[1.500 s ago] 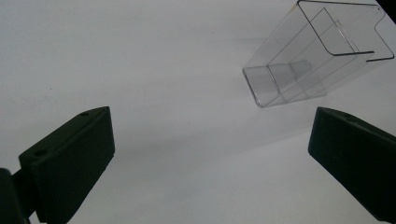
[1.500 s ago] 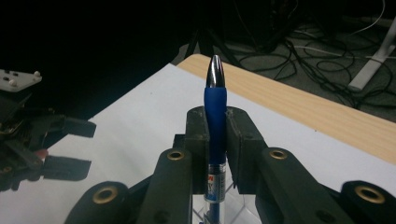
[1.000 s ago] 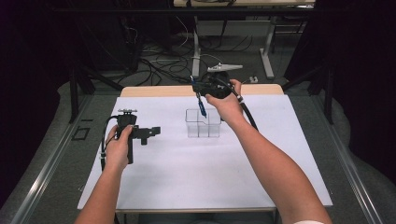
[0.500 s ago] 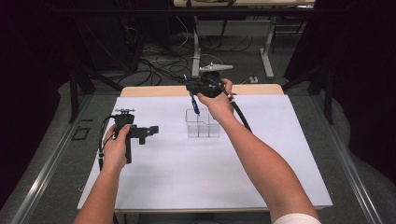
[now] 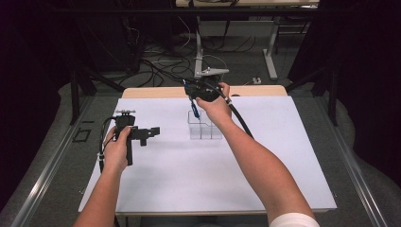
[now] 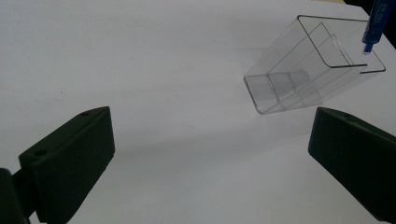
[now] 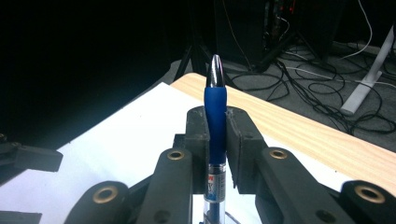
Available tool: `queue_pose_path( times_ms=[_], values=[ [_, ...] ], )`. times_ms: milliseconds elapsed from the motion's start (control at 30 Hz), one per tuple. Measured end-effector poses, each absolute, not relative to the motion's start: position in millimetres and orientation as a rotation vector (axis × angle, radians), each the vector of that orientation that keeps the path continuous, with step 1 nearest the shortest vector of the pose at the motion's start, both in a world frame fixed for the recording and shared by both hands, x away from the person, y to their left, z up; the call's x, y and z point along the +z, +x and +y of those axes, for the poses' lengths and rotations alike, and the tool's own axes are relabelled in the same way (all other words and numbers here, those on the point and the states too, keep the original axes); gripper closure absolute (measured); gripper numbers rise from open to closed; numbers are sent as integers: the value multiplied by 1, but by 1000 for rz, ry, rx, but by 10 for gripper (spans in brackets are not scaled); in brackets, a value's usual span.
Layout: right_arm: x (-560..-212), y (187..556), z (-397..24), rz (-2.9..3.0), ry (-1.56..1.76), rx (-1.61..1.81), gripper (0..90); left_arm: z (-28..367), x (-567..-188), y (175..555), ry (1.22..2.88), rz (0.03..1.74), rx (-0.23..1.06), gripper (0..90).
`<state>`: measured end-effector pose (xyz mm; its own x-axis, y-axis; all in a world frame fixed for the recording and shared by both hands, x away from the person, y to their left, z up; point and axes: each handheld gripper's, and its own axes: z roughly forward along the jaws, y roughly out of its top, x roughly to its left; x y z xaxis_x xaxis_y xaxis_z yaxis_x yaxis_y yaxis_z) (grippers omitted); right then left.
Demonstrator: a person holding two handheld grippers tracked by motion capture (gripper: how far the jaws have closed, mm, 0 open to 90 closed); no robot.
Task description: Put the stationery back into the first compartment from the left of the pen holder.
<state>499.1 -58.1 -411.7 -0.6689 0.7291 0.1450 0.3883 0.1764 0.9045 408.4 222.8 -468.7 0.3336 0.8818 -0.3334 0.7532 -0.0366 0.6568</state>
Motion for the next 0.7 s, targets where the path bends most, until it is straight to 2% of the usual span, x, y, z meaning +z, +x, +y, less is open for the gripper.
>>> queue_pose_path(
  times_ms=[700],
  values=[
    [-434, 500, -49, 2177, 1054, 1423, 801, 226, -467, 408, 1799, 1457, 214, 5]
  ],
)
